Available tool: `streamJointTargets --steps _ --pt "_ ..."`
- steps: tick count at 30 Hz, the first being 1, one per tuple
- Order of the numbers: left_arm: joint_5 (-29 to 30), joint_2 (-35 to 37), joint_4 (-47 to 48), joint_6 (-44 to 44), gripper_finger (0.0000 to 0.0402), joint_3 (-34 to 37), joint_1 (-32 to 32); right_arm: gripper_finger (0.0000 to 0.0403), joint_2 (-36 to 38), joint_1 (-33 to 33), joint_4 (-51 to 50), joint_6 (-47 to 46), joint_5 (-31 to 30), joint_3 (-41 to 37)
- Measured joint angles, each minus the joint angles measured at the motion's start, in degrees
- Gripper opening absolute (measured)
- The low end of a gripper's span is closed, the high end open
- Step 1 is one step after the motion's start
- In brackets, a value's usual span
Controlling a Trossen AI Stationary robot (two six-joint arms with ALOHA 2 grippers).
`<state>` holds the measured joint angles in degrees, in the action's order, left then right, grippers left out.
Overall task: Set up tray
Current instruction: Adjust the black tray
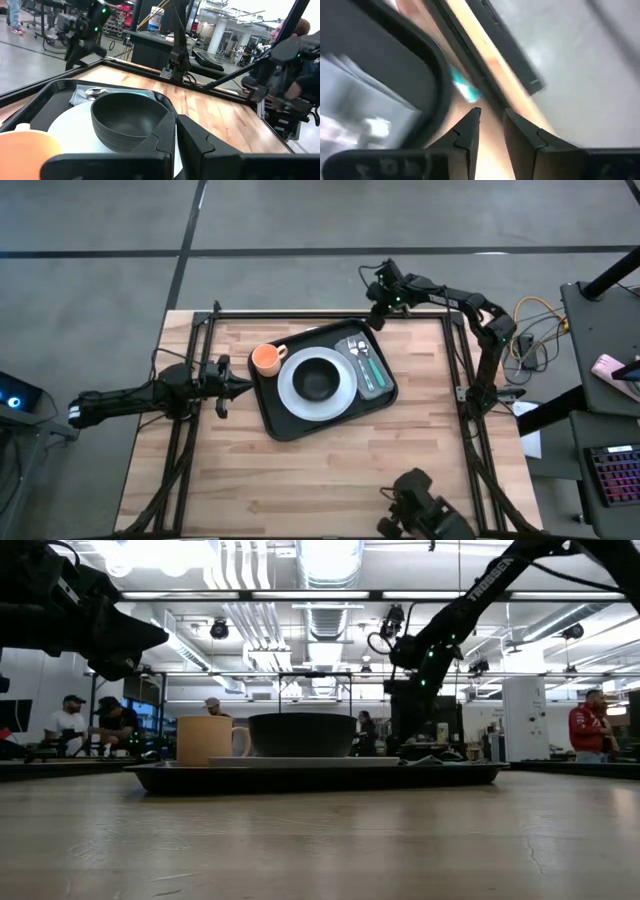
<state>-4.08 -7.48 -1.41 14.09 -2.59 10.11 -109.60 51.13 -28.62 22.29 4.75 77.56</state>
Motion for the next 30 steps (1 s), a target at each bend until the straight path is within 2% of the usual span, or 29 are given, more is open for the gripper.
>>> streamJointTargets --steps 2,4,9,15,19,30 --pt "0.0 0.0 0.0 0.0 0.0 0.0 0.0 0.0079 1.6 0.1 -1.7 -9.9 2.5 0.0" --pt "0.0 0.0 0.0 0.0 0.0 0.0 0.0 0.0087 2.7 0.2 -2.7 -17.0 7.5 0.0" --pt "0.0 0.0 0.0 0.0 0.0 0.0 0.0 0.0129 2.6 1.0 -2.8 -28.6 19.2 -1.2" --pt "0.0 0.0 0.0 0.0 0.0 0.0 0.0 0.0192 1.4 2.3 -2.9 -32.7 19.4 -3.2" --pt "0.0 0.0 0.0 0.0 0.0 0.0 0.0 0.0217 -0.5 2.1 -2.9 -32.7 19.5 -4.1" --pt "0.0 0.0 0.0 0.0 0.0 0.0 0.0 0.0223 -5.3 2.2 -2.1 -32.7 19.8 -4.5"
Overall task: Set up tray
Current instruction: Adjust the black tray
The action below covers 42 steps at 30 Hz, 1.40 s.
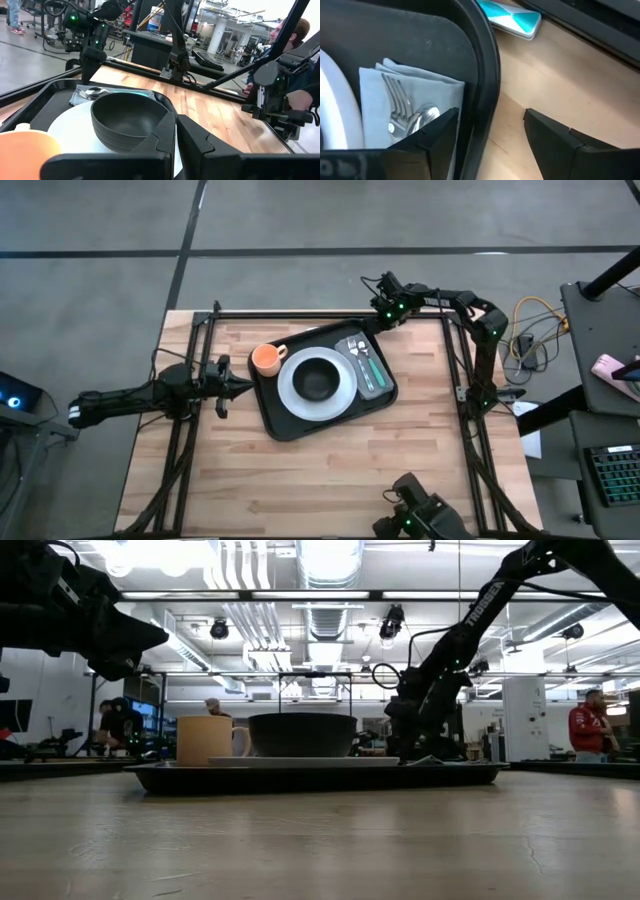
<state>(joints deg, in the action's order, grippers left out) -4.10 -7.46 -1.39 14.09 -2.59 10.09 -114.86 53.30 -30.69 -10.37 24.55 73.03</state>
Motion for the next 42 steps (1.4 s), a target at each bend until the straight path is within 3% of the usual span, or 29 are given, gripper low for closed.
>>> streamJointTargets --steps 7,19,29,42 --pt "0.0 0.0 0.0 0.0 0.0 0.0 0.0 0.0185 0.0 0.0 0.0 -0.7 -0.1 0.0" --pt "0.0 0.0 0.0 0.0 0.0 0.0 0.0 0.0033 -0.1 -2.0 -0.5 -1.8 1.1 -1.1" --pt "0.0 0.0 0.1 0.0 0.0 0.0 0.0 0.0041 0.9 -2.9 -5.0 -1.5 1.5 -1.7" --pt "0.0 0.0 0.2 0.0 0.0 0.0 0.0 0.0036 8.7 -7.4 -6.7 -6.1 1.1 -8.4"
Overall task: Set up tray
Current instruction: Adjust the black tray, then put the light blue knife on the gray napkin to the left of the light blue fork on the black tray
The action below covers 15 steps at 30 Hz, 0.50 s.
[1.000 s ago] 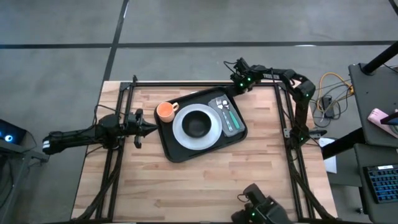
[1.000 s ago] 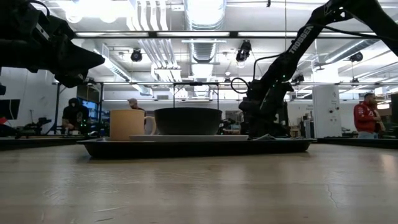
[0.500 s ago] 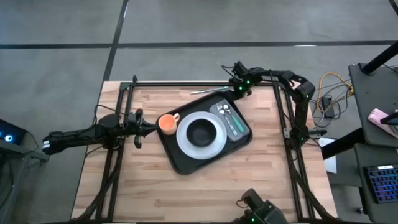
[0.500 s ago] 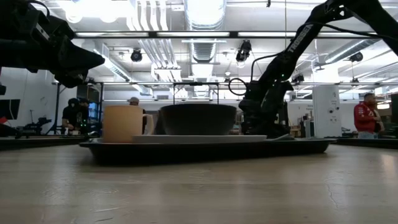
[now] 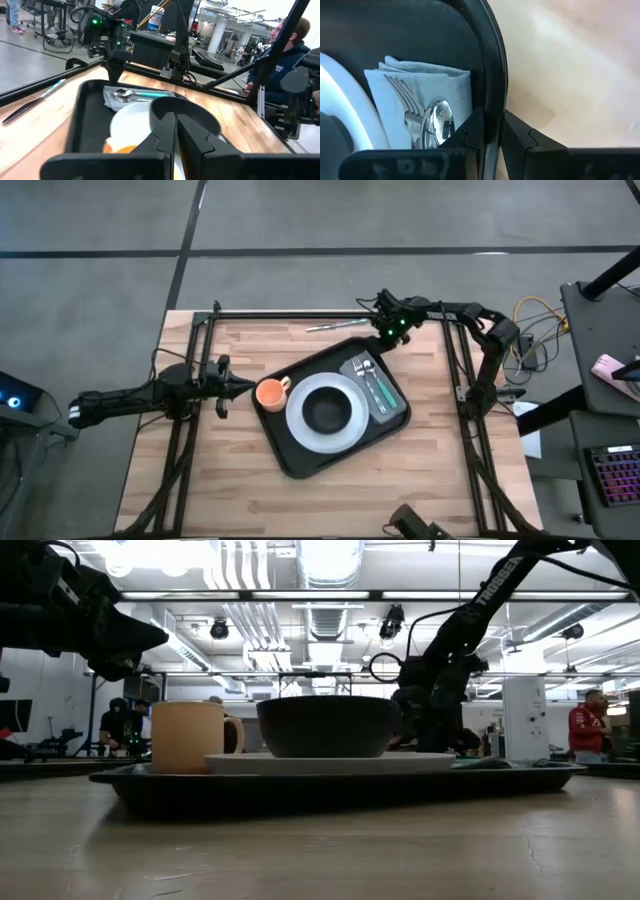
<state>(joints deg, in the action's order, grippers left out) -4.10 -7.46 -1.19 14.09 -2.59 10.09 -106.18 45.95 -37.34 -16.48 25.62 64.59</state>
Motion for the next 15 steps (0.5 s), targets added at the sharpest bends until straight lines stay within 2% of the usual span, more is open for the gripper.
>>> streamJointTargets --steps 10,15 --pt "0.0 0.0 0.0 0.0 0.0 0.0 0.0 0.0044 4.4 -2.0 1.9 -3.3 -0.1 -6.8" --pt "0.0 0.0 0.0 0.0 0.0 0.0 0.0 0.0091 8.5 -1.9 1.7 -2.8 -2.0 -6.9"
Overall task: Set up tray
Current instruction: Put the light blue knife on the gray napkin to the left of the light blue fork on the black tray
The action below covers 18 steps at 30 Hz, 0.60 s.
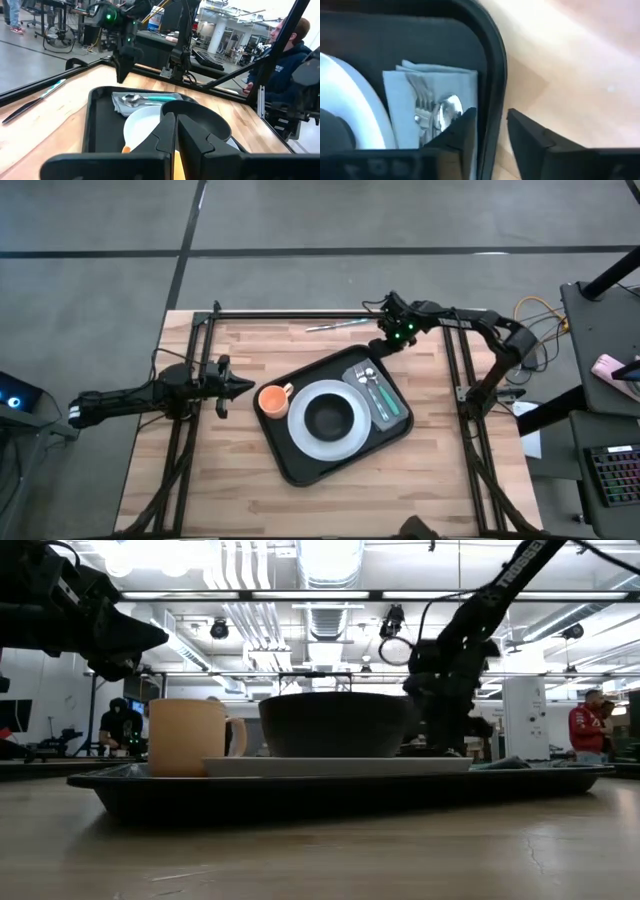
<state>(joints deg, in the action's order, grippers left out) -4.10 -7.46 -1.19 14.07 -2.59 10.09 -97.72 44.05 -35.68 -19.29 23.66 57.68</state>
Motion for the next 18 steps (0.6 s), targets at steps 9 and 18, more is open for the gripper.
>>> streamJointTargets --steps 9,18 --pt "0.0 0.0 0.0 0.0 0.0 0.0 0.0 0.0188 5.1 0.0 5.6 21.0 -11.6 3.0" --pt "0.0 0.0 0.0 0.0 0.0 0.0 0.0 0.0182 -4.5 1.3 12.1 41.0 -8.1 12.6"
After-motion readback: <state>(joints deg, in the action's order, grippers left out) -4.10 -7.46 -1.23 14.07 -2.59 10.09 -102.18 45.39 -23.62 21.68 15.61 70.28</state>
